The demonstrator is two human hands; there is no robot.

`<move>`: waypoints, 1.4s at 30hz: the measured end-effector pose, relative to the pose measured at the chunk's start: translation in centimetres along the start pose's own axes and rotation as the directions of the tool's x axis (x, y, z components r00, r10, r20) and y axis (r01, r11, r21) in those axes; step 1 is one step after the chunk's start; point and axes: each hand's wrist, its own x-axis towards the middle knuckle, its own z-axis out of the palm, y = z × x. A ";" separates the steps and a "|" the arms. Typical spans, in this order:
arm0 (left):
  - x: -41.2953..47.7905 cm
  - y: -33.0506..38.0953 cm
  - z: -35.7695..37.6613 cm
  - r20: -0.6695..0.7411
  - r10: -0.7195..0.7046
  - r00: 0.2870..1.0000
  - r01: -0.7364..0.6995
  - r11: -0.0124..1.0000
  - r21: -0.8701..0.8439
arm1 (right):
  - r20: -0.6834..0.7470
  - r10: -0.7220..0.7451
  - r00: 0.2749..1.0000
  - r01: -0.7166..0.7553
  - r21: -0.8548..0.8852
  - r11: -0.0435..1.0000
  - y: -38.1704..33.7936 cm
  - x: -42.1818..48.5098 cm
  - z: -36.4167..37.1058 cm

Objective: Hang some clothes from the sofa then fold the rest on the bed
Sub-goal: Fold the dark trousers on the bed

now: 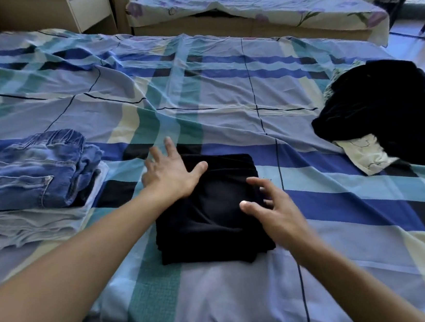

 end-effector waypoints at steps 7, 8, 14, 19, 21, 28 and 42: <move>-3.5 -3.3 -1.2 0.347 -0.005 0.938 0.187 0.849 -0.494 | 0.348 0.018 0.937 -0.126 0.292 0.948 -1.1 1.0 -2.0; -3.7 -3.4 -1.3 0.330 -0.008 0.944 0.198 0.814 -0.547 | 0.355 0.014 0.935 -0.127 0.297 0.946 -1.2 0.9 -1.9; -5.5 -3.6 -6.4 0.027 0.186 0.982 -0.100 0.636 -0.766 | 0.240 -0.101 0.966 -0.001 0.391 0.920 -6.6 -1.1 -2.1; -5.1 -8.7 -15.2 -0.282 0.250 0.926 -0.376 0.679 -0.631 | 0.257 -0.282 0.924 0.132 0.477 0.869 -15.7 -0.8 1.8; -4.7 -12.7 -18.9 -0.362 0.239 0.901 -0.417 0.707 -0.571 | 0.312 -0.335 0.889 0.157 0.481 0.863 -19.5 -0.2 5.0; -1.4 -30.7 -29.1 -0.407 0.116 0.906 -0.297 0.860 -0.415 | 0.436 -0.344 0.831 0.123 0.460 0.879 -29.6 2.3 24.6; 4.3 -47.2 -21.6 -0.240 -0.064 0.969 0.125 0.961 0.246 | 0.666 0.081 0.742 -0.062 -0.052 0.997 -28.3 1.4 44.7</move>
